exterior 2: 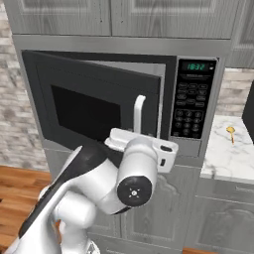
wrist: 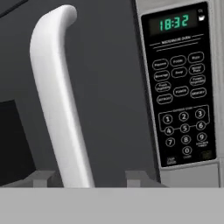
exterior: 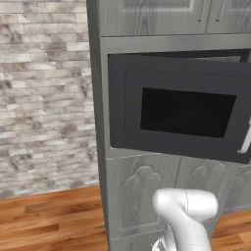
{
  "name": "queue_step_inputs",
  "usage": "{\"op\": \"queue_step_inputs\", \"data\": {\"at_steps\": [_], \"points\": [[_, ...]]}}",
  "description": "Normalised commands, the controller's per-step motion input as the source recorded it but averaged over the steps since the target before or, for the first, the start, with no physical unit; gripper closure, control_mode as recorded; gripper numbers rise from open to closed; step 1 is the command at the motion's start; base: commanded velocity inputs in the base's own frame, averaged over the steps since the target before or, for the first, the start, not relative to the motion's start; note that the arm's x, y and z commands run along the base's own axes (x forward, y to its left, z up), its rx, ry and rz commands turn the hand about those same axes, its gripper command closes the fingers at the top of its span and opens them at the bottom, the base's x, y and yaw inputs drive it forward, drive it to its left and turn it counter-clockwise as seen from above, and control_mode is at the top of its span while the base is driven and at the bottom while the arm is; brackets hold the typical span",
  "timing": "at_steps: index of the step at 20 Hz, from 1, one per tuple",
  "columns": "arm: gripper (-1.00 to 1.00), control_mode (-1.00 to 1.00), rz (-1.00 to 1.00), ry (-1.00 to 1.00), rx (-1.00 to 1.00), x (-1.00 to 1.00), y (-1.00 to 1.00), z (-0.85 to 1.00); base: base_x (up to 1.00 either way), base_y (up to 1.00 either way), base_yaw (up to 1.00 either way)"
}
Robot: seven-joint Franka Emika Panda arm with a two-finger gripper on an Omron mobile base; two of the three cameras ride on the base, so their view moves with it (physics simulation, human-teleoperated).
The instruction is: Open the microwave door.
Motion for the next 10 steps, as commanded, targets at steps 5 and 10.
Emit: {"op": "queue_step_inputs", "data": {"at_steps": [5, 10], "points": [[-1.00, -1.00, 0.07, -0.11, 0.00, -0.61, -0.22, 0.06, 0.00, 0.00, 0.00], [-1.00, -1.00, 0.04, -0.43, 0.00, -0.50, -0.61, 0.26, 0.00, 0.00, 0.00]]}}
